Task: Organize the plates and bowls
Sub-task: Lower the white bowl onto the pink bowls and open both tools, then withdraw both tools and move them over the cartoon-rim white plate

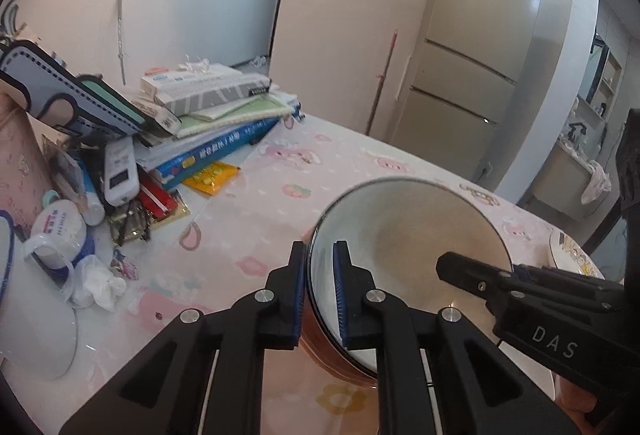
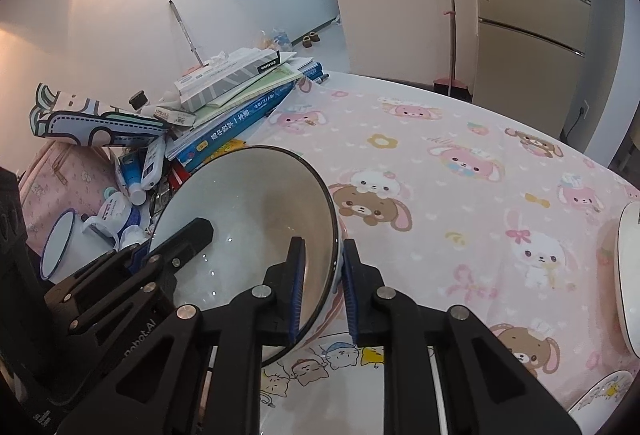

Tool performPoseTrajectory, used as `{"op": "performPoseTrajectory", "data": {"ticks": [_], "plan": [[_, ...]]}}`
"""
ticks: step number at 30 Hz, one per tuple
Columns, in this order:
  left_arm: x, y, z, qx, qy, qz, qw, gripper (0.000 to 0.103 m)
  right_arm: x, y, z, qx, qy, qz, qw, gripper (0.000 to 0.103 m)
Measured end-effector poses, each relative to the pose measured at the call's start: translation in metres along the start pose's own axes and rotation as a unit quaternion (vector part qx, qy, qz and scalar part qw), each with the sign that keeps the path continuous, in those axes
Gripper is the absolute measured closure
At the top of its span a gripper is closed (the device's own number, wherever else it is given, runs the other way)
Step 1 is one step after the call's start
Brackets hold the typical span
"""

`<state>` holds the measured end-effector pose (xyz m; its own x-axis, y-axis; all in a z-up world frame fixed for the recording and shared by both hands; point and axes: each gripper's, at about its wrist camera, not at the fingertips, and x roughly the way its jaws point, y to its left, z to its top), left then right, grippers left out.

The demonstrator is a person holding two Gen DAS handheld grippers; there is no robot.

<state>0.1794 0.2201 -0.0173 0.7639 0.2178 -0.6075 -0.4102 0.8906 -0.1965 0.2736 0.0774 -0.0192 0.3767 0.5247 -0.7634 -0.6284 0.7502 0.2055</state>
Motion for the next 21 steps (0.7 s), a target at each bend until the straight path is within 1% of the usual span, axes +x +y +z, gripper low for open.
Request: {"op": "performPoseTrajectory", "data": {"ticks": [2, 3, 5, 6, 10, 13, 14, 15, 16, 17, 18, 19, 20, 21], "plan": [[0.0, -0.002, 0.001, 0.009, 0.004, 0.0, 1.0, 0.089, -0.001, -0.001, 0.0, 0.001, 0.0, 0.002, 1.0, 0.078], [0.002, -0.003, 0.0, 0.013, 0.01, 0.007, 0.9998, 0.089, -0.001, -0.001, 0.0, 0.0, 0.001, -0.001, 1.0, 0.077], [0.006, -0.004, -0.001, 0.022, 0.016, 0.028, 0.9992, 0.089, -0.001, 0.0, 0.0, -0.003, 0.0, -0.005, 1.0, 0.079], [0.006, -0.003, -0.001, 0.019, 0.015, 0.023, 0.9994, 0.089, -0.001, 0.0, 0.0, -0.003, 0.001, -0.009, 1.0, 0.084], [0.002, 0.004, 0.001, -0.001, 0.012, 0.007, 0.9999, 0.089, -0.001, -0.005, 0.0, 0.003, 0.003, -0.013, 1.0, 0.085], [-0.002, 0.006, 0.001, -0.005, -0.003, 0.003, 1.0, 0.089, -0.002, -0.011, 0.001, 0.017, 0.006, -0.003, 1.0, 0.085], [-0.002, 0.005, 0.001, -0.004, -0.005, 0.004, 1.0, 0.084, -0.003, -0.012, 0.002, 0.019, 0.006, -0.001, 1.0, 0.085], [0.001, 0.001, 0.0, 0.005, 0.002, 0.012, 0.9999, 0.08, -0.005, -0.012, 0.002, 0.019, 0.004, -0.002, 1.0, 0.085], [0.004, -0.001, -0.001, 0.012, 0.008, 0.018, 0.9997, 0.071, -0.007, -0.012, 0.002, 0.016, 0.002, -0.005, 1.0, 0.085], [0.005, -0.004, -0.003, 0.018, 0.011, 0.022, 0.9995, 0.059, -0.008, -0.012, 0.003, 0.011, 0.0, -0.009, 1.0, 0.085], [0.004, -0.006, -0.003, 0.022, 0.008, 0.024, 0.9994, 0.049, -0.01, -0.012, 0.003, 0.008, -0.001, -0.011, 1.0, 0.085], [0.001, -0.007, -0.004, 0.026, 0.0, 0.03, 0.9992, 0.031, -0.012, -0.012, 0.004, 0.008, -0.002, -0.011, 1.0, 0.082], [-0.003, -0.007, -0.003, 0.026, -0.009, 0.033, 0.9991, 0.026, -0.014, -0.014, 0.005, 0.011, -0.002, -0.011, 1.0, 0.08], [-0.01, -0.008, -0.002, 0.027, -0.021, 0.031, 0.9989, 0.025, -0.017, -0.018, 0.006, 0.019, -0.003, -0.009, 1.0, 0.077]]}}
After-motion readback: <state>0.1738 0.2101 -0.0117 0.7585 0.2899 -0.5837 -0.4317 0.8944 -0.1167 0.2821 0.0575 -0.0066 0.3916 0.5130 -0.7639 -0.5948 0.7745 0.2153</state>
